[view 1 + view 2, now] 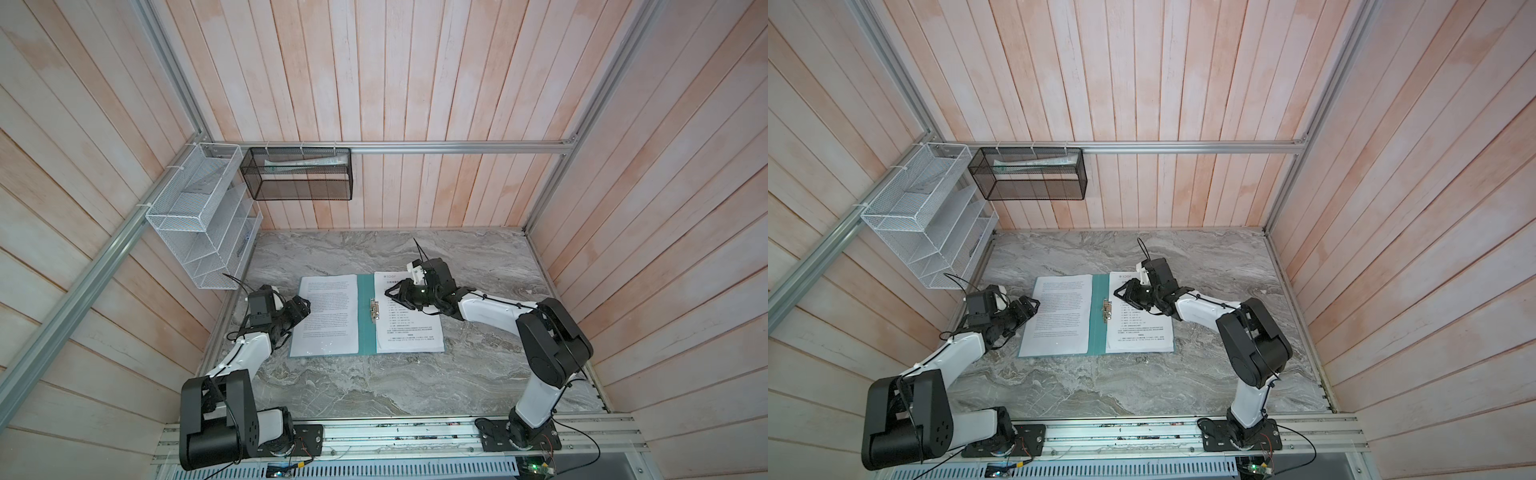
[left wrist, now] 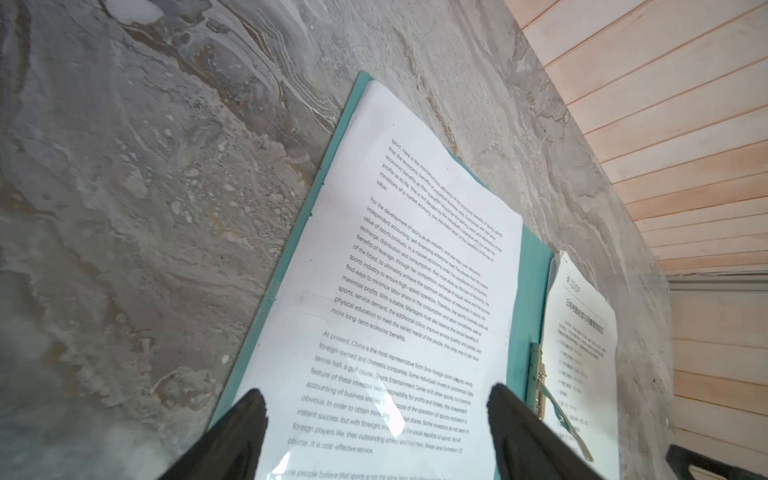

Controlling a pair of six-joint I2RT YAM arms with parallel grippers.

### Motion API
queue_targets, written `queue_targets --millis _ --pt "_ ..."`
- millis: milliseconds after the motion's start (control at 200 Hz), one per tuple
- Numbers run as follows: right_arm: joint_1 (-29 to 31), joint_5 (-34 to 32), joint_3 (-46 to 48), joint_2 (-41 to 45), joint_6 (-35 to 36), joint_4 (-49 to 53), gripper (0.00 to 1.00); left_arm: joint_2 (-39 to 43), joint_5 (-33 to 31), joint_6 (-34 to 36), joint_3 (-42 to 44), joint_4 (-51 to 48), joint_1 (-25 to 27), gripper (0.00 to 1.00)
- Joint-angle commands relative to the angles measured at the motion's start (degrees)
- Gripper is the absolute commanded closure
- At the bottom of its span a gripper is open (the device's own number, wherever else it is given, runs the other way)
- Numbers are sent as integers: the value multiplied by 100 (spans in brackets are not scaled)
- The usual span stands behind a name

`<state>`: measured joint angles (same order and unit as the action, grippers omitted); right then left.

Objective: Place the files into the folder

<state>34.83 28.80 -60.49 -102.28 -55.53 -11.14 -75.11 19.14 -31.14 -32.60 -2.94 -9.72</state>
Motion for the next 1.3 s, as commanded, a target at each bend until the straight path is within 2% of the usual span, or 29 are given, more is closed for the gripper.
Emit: queue_targets --millis 0,330,775,1296 --pt "43 144 -42 -95 6 -159 62 -143 -268 49 96 116 -52 14" --pt "41 243 -59 -213 42 -229 62 -558 -665 333 -178 62 -62 14" --pt "33 399 -134 -301 67 -336 62 -1010 -266 191 -133 249 -14 17" --pt "-276 333 135 -35 213 -241 62 -775 -423 -382 113 365 1085 18"
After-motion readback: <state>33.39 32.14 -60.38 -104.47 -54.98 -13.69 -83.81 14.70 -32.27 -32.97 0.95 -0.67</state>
